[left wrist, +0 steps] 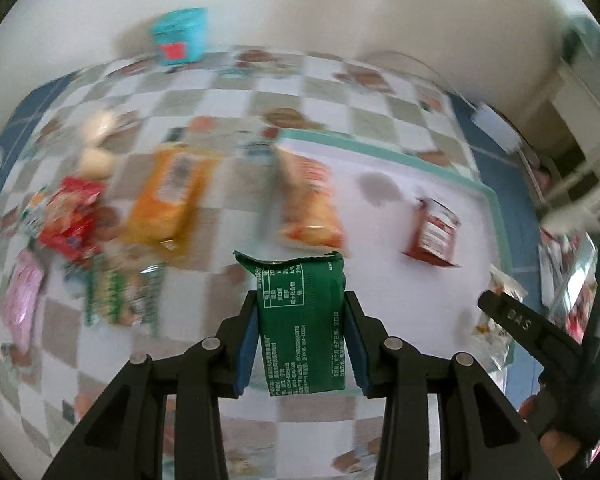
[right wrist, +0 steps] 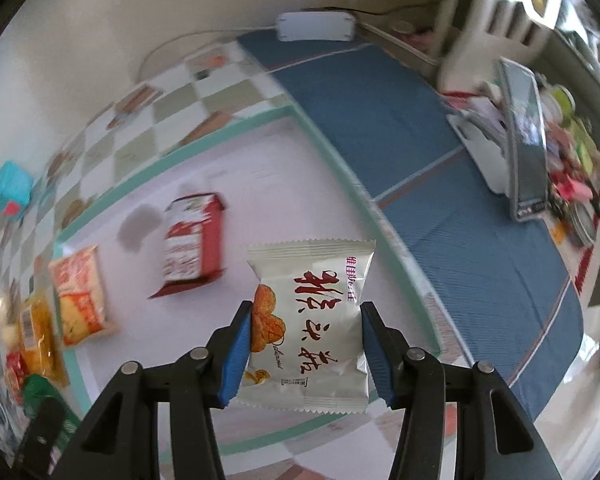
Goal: Organize snacks
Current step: 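Carry the green box and white cookie pack into the tray and release both, then grasp the pink bag with the left gripper while the right grasps the bread bag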
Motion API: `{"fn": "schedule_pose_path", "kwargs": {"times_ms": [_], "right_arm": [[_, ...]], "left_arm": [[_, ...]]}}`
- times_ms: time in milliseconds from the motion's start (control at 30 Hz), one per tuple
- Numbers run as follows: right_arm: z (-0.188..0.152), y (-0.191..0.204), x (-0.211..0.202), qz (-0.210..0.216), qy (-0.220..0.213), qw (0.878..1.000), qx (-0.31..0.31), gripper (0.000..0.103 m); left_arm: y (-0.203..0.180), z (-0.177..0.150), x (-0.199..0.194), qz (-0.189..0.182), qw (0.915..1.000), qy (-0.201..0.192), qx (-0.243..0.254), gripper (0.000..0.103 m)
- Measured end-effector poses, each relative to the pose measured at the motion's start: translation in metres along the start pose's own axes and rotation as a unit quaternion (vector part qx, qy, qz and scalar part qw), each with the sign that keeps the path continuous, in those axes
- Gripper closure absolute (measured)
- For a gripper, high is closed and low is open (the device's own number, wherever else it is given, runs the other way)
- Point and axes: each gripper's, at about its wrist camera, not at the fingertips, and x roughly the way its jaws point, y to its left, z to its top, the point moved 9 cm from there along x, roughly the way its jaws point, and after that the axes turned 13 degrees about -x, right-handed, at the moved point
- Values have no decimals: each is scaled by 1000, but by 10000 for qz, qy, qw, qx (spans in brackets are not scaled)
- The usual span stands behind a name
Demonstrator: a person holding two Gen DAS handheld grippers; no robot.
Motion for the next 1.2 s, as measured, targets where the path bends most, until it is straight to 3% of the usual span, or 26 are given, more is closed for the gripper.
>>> {"fn": "schedule_pose_path", "kwargs": {"times_ms": [200, 300, 400, 467, 600, 633, 733, 900, 1033, 1200], "right_arm": [[-1, -17, 7, -66, 93, 9997, 228, 47], [-4, -17, 8, -74, 149, 9996, 245, 47], [-4, -11, 13, -34, 221, 9996, 195, 40], [-4, -5, 15, 18, 228, 9996, 140, 21], [-7, 11, 17, 105, 242, 9996, -60, 13], [-8, 18, 17, 125, 254, 9995, -134, 9], [-10, 40, 11, 183, 188, 9990, -363, 0], [-13, 89, -5, 362, -48, 9951, -917, 0], [-19, 128, -19, 580, -193, 9903, -1248, 0], [-31, 171, -33, 813, -333, 9828, -1623, 0]], "left_arm": [[-37, -6, 6, -101, 9981, -197, 569, 62], [-38, -7, 8, -121, 9980, -177, 592, 59], [-26, -3, 10, -69, 9992, -146, 368, 24], [-15, 0, 11, 5, 9997, -125, 186, 23], [34, 9, 19, 540, 9975, 15, -446, 22], [42, 11, 21, 417, 9976, 94, -553, 21], [84, 17, 25, 621, 9914, 191, -1137, 19], [158, 30, 19, 878, 9768, 92, -1951, 18], [208, 34, 11, 1185, 9659, -35, -2303, 12], [250, 38, 0, 1253, 9568, -173, -2617, 9]]}}
